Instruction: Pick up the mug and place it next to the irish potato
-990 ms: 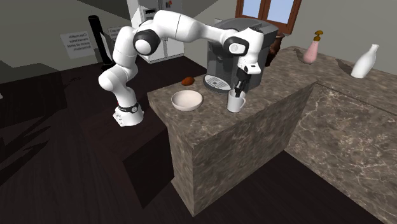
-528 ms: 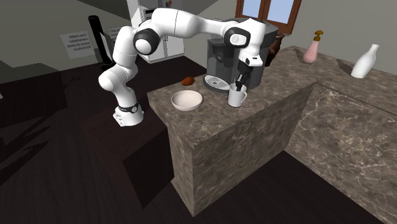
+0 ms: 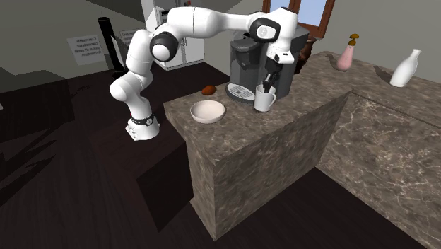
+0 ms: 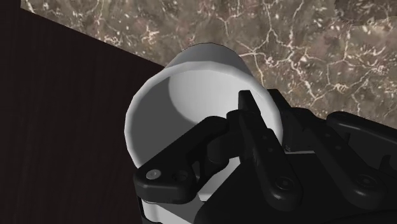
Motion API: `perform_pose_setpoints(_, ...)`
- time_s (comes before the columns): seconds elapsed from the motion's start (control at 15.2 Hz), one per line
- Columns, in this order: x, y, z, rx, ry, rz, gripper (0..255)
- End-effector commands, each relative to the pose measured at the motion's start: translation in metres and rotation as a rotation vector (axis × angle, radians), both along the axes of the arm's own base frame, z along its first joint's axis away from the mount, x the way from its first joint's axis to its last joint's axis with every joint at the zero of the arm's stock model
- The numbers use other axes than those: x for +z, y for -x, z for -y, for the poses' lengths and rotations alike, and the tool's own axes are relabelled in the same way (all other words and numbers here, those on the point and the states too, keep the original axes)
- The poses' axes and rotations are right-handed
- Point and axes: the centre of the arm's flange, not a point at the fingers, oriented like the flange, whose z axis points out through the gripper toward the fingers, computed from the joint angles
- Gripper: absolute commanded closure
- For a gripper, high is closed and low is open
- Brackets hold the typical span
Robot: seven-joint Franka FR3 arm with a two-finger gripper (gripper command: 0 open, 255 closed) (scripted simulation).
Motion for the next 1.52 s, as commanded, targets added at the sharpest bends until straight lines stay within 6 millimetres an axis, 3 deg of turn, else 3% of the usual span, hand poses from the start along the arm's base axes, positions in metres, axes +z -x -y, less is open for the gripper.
perform_pose_setpoints(0.0, 0.011, 0.0, 0.0, 0.0, 0.0, 0.0, 255)
perform_pose_setpoints(0.13, 0.02, 0.0, 0.0, 0.0, 0.0, 0.0, 255)
perform_pose_setpoints(1.45, 0.021, 0.263, 0.025, 0.0, 0.0, 0.0, 255)
